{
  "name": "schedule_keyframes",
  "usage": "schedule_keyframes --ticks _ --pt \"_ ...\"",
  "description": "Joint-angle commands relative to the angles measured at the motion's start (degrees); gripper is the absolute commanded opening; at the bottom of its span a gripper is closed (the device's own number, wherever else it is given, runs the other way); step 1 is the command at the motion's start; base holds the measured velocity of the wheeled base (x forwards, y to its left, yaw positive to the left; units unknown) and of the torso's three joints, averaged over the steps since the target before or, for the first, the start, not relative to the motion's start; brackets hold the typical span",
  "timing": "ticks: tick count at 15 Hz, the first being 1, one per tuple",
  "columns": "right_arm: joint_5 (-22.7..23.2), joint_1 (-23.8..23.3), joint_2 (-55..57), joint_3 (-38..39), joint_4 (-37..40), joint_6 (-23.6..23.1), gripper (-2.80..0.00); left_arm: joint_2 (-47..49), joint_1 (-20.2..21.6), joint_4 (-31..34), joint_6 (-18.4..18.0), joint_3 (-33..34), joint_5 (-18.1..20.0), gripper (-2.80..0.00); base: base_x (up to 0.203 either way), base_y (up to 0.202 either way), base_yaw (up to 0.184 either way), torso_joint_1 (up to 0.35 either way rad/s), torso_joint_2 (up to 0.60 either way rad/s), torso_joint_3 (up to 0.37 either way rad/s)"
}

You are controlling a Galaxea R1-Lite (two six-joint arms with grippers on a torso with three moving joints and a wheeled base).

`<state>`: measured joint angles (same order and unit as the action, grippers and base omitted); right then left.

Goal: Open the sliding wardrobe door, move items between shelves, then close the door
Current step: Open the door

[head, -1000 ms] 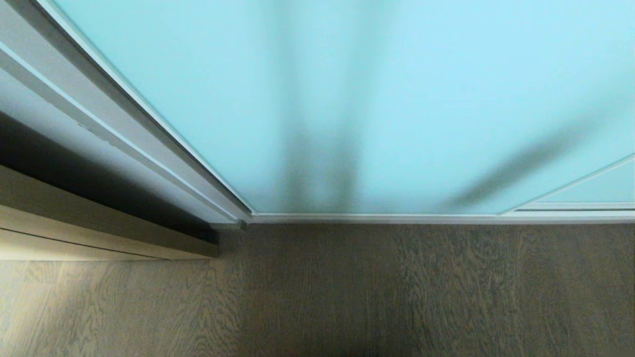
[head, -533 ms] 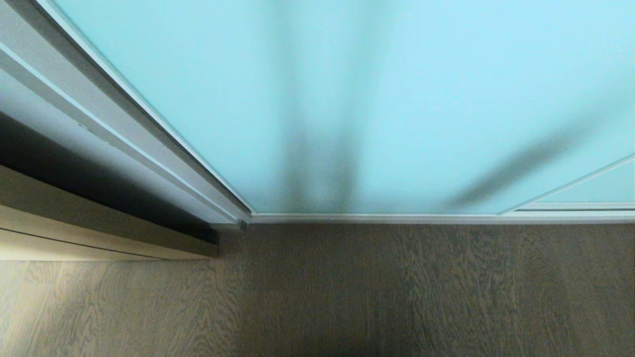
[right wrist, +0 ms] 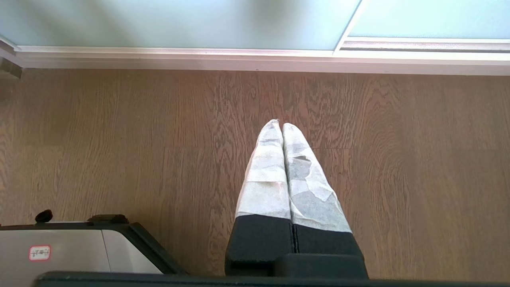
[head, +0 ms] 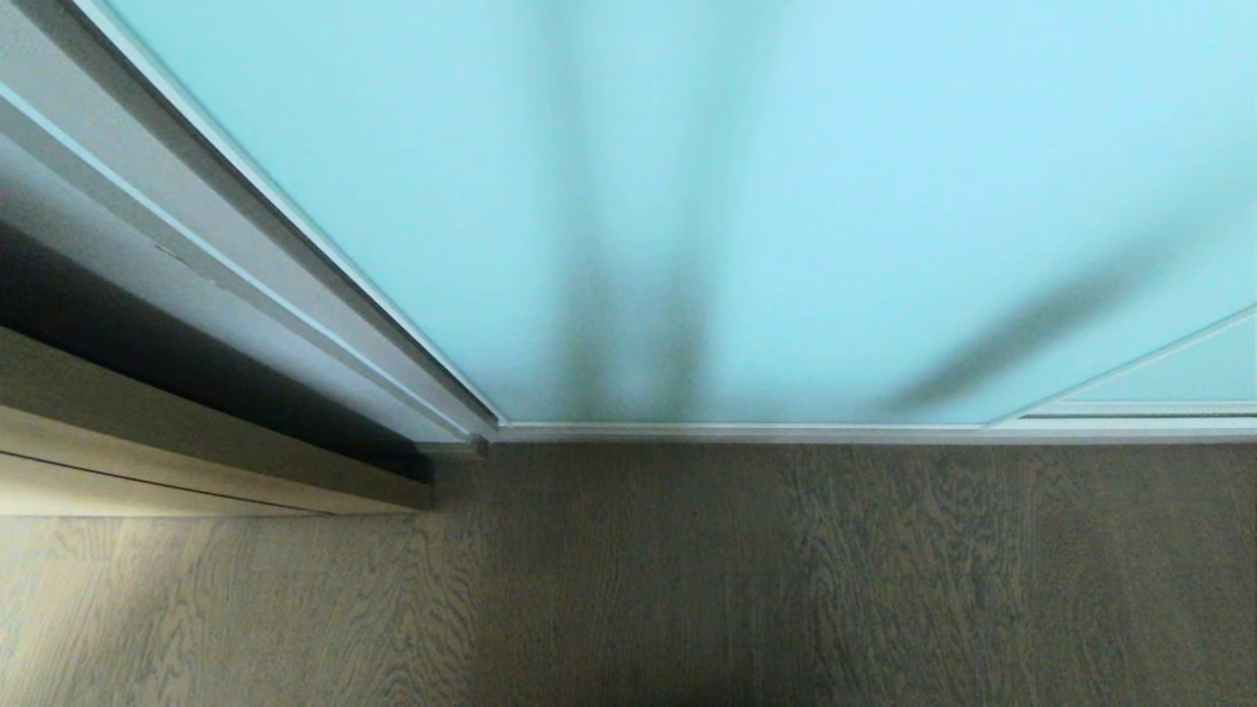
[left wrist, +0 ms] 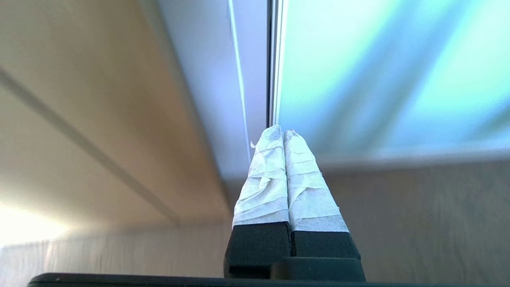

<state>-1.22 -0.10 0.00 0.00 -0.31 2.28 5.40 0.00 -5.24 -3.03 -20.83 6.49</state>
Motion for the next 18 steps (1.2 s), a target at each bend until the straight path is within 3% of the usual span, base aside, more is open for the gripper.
schedule_keyframes --ticks 1,5,8,10,14,16,18 --pt "-0.01 0.01 0.00 0.00 -0.04 0.01 -2.80 7.92 -0.21 -4.37 0.29 -2.80 0.24 -2.80 0.000 0.000 0.000 0.000 0.00 0.000" --pt "-0.01 0.01 0.00 0.00 -0.04 0.01 -2.80 20.95 -0.51 -13.33 4.31 -11.99 0.67 -2.80 0.000 0.000 0.000 0.000 0.00 0.000" --pt "-0.01 0.01 0.00 0.00 -0.04 0.01 -2.80 24.22 -0.60 -15.28 5.78 -15.15 2.76 -2.80 0.000 0.000 0.000 0.000 0.00 0.000" --pt "0.05 0.01 0.00 0.00 -0.04 0.01 -2.80 25.47 -0.53 -13.87 5.93 -17.22 6.69 -2.80 0.000 0.000 0.000 0.000 0.00 0.000" --pt "-0.01 0.01 0.00 0.00 -0.04 0.01 -2.80 32.52 -0.53 -4.56 5.34 -26.34 7.53 -2.80 0.000 0.000 0.000 0.000 0.00 0.000" --pt "-0.01 0.01 0.00 0.00 -0.04 0.01 -2.80 36.26 -0.53 -3.26 4.93 -28.11 9.45 -2.80 0.000 0.000 0.000 0.000 0.00 0.000" --pt "-0.01 0.01 0.00 0.00 -0.04 0.01 -2.80 38.36 -0.53 -3.11 2.09 -28.38 10.12 -2.80 0.000 0.000 0.000 0.000 0.00 0.000"
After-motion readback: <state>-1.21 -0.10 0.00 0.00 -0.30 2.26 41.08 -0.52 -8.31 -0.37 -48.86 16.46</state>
